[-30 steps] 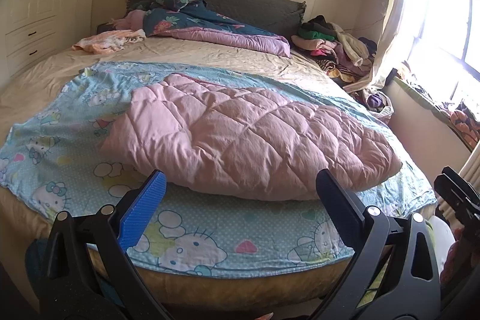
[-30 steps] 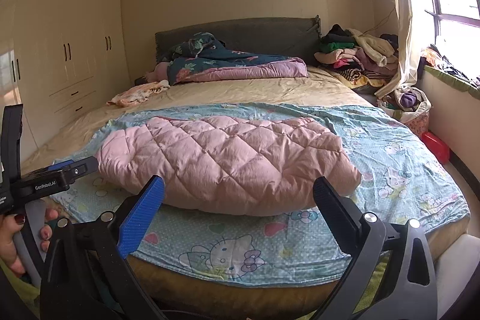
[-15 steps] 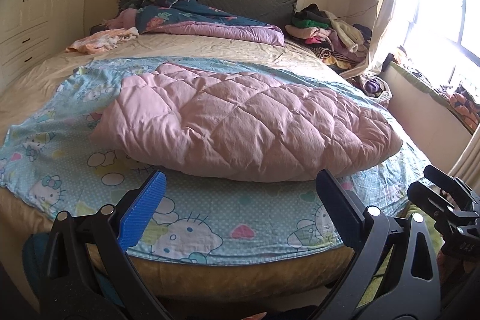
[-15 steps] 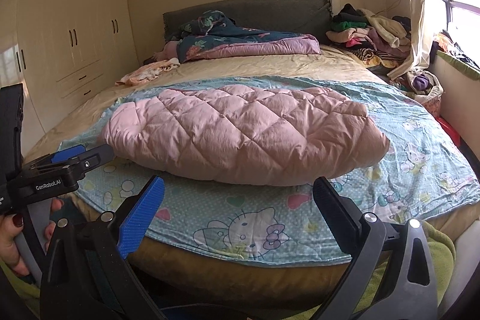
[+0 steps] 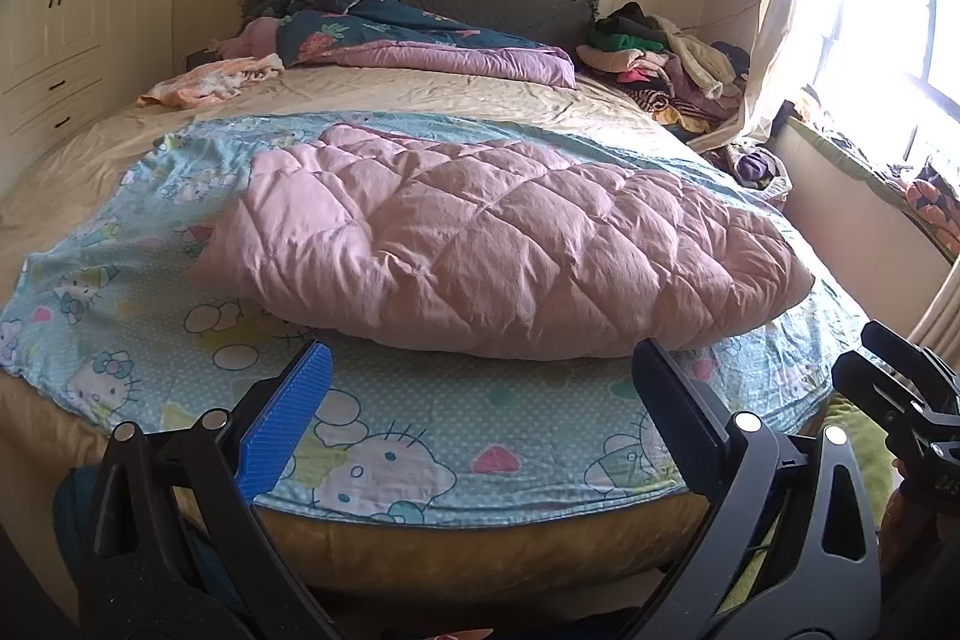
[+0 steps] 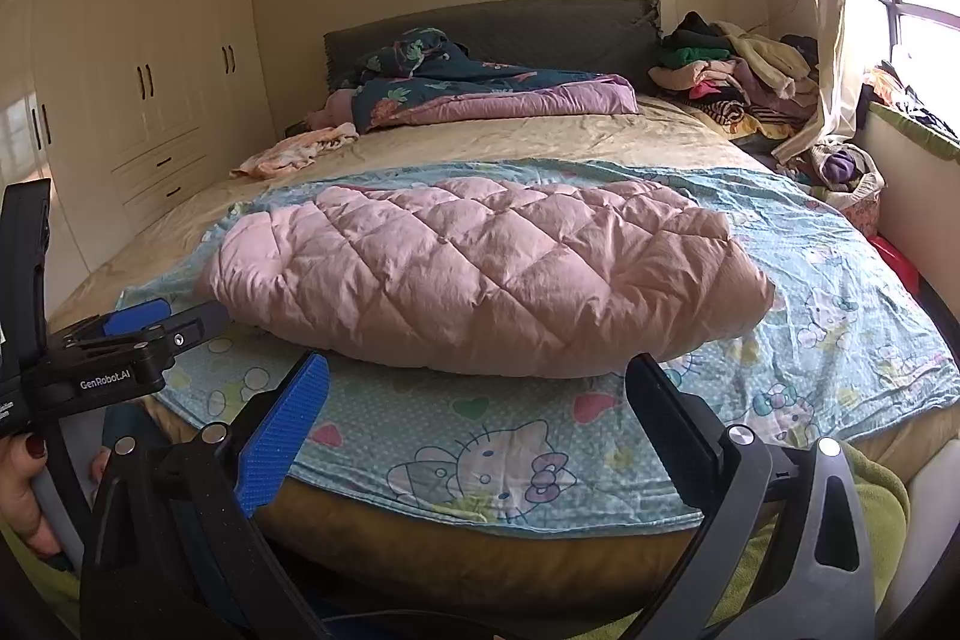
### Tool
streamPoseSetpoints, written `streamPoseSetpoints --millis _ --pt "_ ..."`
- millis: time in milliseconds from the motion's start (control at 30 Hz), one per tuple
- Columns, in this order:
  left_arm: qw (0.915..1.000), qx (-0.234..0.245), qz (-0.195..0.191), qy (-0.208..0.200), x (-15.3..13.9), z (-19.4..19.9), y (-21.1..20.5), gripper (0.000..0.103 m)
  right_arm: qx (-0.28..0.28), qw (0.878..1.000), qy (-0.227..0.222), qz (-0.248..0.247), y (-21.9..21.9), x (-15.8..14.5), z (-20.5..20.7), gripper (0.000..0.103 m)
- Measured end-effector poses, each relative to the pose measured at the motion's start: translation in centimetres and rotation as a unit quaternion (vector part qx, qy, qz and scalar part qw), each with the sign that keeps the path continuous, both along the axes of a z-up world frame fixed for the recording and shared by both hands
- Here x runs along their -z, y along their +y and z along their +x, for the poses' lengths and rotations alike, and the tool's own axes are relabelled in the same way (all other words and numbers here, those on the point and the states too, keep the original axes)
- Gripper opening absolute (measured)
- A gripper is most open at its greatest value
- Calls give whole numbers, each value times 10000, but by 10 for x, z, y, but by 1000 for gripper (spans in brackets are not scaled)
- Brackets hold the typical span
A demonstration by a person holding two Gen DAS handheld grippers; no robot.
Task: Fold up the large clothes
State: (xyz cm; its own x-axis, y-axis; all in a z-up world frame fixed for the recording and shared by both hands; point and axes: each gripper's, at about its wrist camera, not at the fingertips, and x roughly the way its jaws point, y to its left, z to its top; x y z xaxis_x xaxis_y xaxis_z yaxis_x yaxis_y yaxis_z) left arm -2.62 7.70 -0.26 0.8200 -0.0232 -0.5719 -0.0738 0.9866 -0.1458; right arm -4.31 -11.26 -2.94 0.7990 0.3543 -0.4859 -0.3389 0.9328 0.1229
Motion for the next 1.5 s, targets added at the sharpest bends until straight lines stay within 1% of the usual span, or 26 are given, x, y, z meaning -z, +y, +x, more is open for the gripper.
streamPoseSetpoints --millis 433,900,1500 --pt "10000 24 -43 -26 -2 -2 2 94 -2 10000 8 -25 1 0 0 99" --pt "10000 -49 36 26 -2 -2 3 94 -6 10000 8 -36 3 -1 0 99" --pt "10000 -50 35 28 -1 -2 4 94 -20 10000 41 -54 5 1 -1 99"
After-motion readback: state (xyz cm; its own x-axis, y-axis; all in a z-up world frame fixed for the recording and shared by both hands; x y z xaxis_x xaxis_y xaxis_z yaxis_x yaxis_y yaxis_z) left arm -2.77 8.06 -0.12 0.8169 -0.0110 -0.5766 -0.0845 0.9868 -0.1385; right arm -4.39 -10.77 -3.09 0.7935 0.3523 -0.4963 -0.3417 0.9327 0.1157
